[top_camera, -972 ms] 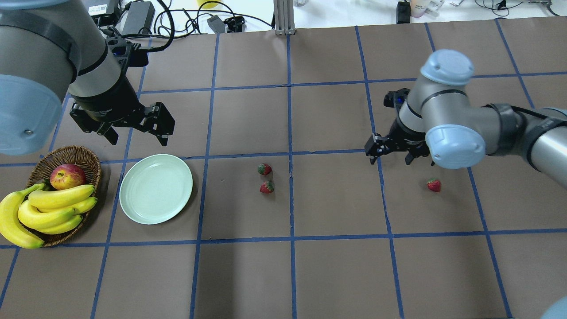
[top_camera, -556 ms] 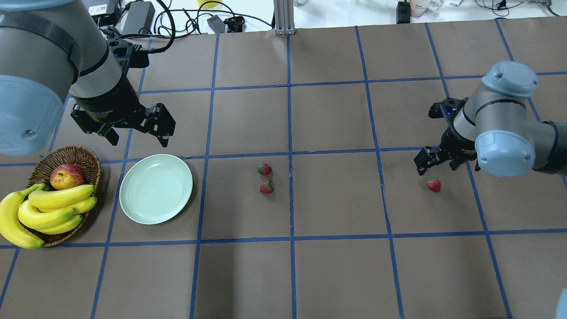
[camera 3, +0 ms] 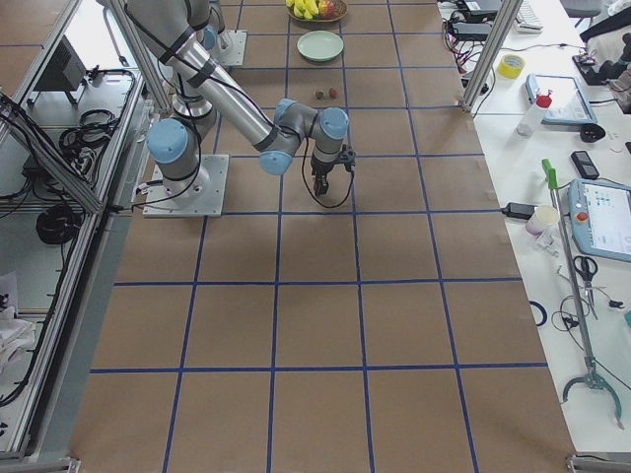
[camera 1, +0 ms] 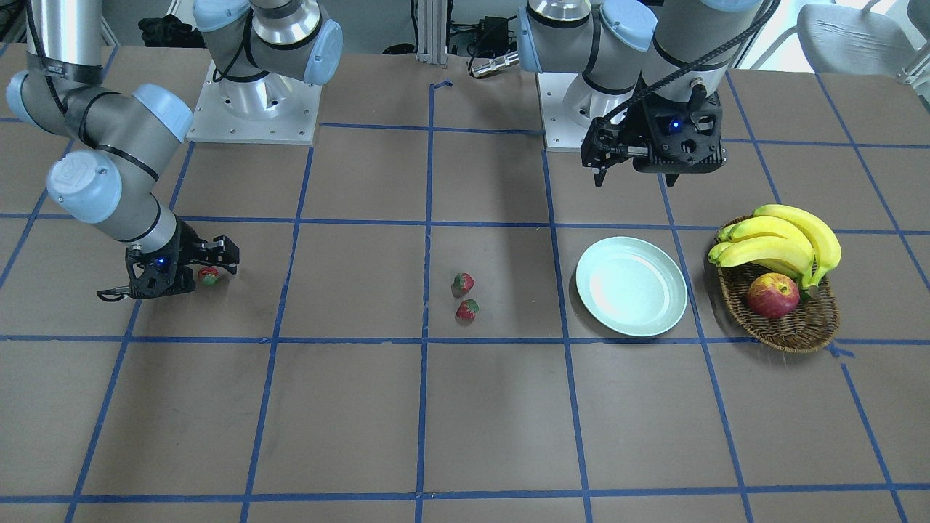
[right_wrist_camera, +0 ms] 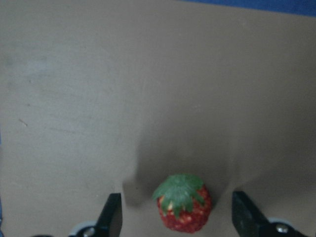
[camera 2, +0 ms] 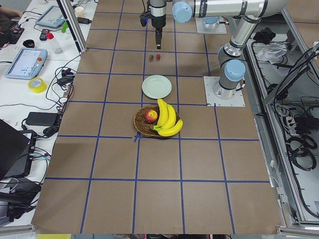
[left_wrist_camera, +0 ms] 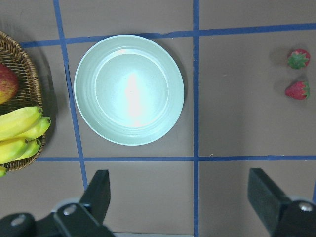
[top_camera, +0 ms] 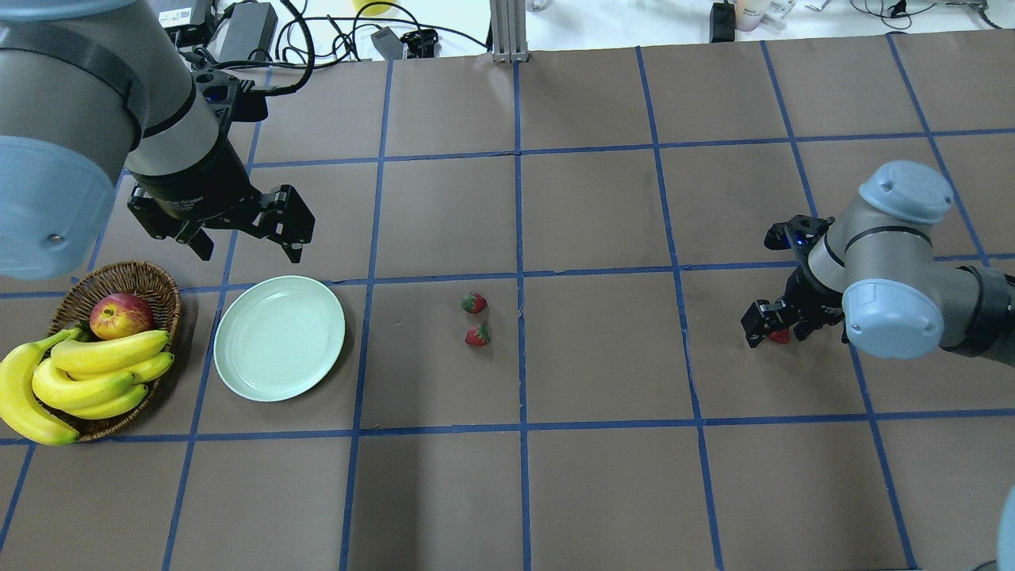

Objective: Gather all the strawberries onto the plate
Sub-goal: 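Return the right gripper and grasp the last strawberry, then carry the last strawberry beside the others and release it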

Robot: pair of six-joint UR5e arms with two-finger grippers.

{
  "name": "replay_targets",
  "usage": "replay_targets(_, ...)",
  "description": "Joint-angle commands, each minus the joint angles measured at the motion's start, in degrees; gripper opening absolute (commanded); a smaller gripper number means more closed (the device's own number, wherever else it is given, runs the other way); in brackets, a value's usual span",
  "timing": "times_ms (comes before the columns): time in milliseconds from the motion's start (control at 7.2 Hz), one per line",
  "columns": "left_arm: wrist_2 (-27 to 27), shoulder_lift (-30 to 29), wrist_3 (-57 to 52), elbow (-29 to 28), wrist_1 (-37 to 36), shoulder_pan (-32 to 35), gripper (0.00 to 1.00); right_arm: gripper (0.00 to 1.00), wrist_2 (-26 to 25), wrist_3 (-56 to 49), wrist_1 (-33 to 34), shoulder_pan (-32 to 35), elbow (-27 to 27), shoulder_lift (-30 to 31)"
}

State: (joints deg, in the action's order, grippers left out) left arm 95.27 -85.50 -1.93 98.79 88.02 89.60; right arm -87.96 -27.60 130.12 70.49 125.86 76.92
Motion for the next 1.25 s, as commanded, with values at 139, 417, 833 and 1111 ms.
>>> replay_targets(139,0.0,-0.1,0.0,0.0,-2.2,-0.2,1.00,0.00,-0.6,0.9,-0.2,0.0,-1.1,0.3)
replay_targets(417,0.0,-0.1,0.0,0.7,-2.1,-0.3,1.00,0.00,0.3,13.5,-0.2,6.0,-1.5,0.8)
replay_targets(833,-0.4,-0.3,0.0,1.5,-6.5,-0.2,1.00,0.06,5.1,49.7,0.2,28.8,-8.1,-2.1)
replay_targets(1111,-0.5,-0.7,-0.1,1.5,-7.3,-0.2,1.00,0.05,16.5,64.5,1.0,36.3,-14.1,-6.2)
